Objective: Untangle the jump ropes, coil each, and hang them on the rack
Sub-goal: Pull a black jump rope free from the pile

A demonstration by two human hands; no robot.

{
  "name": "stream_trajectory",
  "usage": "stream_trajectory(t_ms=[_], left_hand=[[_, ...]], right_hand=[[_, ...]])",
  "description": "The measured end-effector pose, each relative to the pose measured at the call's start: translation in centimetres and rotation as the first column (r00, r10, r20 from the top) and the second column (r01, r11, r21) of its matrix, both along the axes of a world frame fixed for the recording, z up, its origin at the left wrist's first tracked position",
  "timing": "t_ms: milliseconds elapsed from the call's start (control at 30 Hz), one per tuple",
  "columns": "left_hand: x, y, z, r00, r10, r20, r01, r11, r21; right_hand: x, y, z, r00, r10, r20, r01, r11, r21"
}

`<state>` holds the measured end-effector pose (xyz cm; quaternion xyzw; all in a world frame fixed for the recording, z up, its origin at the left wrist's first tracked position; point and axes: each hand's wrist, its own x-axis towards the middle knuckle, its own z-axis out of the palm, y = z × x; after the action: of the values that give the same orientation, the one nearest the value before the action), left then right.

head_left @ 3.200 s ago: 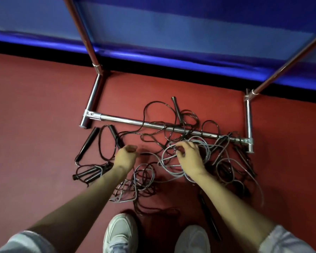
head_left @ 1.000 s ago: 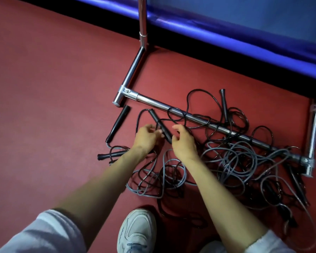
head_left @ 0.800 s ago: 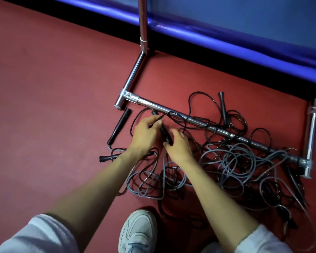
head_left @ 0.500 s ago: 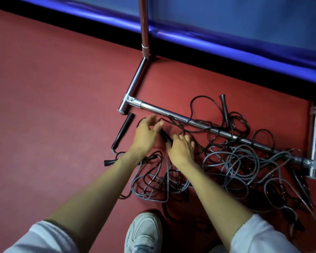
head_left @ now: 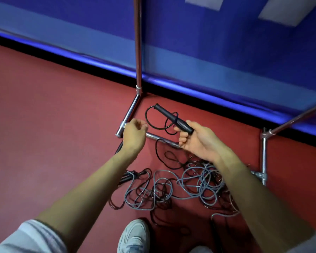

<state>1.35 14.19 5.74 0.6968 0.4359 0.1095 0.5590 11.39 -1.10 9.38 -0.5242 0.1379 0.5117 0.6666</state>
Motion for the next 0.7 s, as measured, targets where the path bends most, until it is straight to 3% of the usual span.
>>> stream_trajectory(t_ms=[167, 233, 333, 433, 567, 633, 700], left_hand=[[0.8, -2.9, 8.2, 0.976, -0.214, 0.028, 0.214, 0.945, -0.248], [0.8, -4.1, 11.5, 0.974, -0.212, 0.077, 0.226, 0.913, -0.341], [0.4, -5.7, 16.1, 0.967, -0.197, 0.164, 0.250, 0.867, -0.432], [-0.5, -7.5, 19.4, 0.950, -0.215, 0.228, 0.297, 0.848, -0.438], [-2.4, -9.8, 21.6, 0.931, -0.084, 0.355, 0.267, 0.820, -0.507], [-3.3, -10.1, 22.3, 0.919, -0.056, 0.390, 0.261, 0.828, -0.496], [-4.0, -9.8, 22.8, 0.926, -0.178, 0.333, 0.290, 0.900, -0.325]], right_hand=[[-1.7, -1.6, 7.2, 0.973, -0.179, -0.144, 0.205, 0.961, 0.186], [-2.7, -2.3, 9.8, 0.953, -0.235, -0.188, 0.276, 0.932, 0.234], [-4.5, -3.6, 13.1, 0.967, -0.208, -0.144, 0.238, 0.943, 0.233], [-6.6, -5.0, 15.3, 0.993, -0.113, 0.029, 0.108, 0.983, 0.147], [-9.0, -6.7, 16.8, 0.954, 0.030, 0.298, -0.019, 0.999, -0.039], [-9.6, -7.2, 16.8, 0.847, 0.169, 0.504, -0.015, 0.955, -0.295], [-9.5, -7.6, 15.9, 0.684, 0.310, 0.660, 0.080, 0.868, -0.491]])
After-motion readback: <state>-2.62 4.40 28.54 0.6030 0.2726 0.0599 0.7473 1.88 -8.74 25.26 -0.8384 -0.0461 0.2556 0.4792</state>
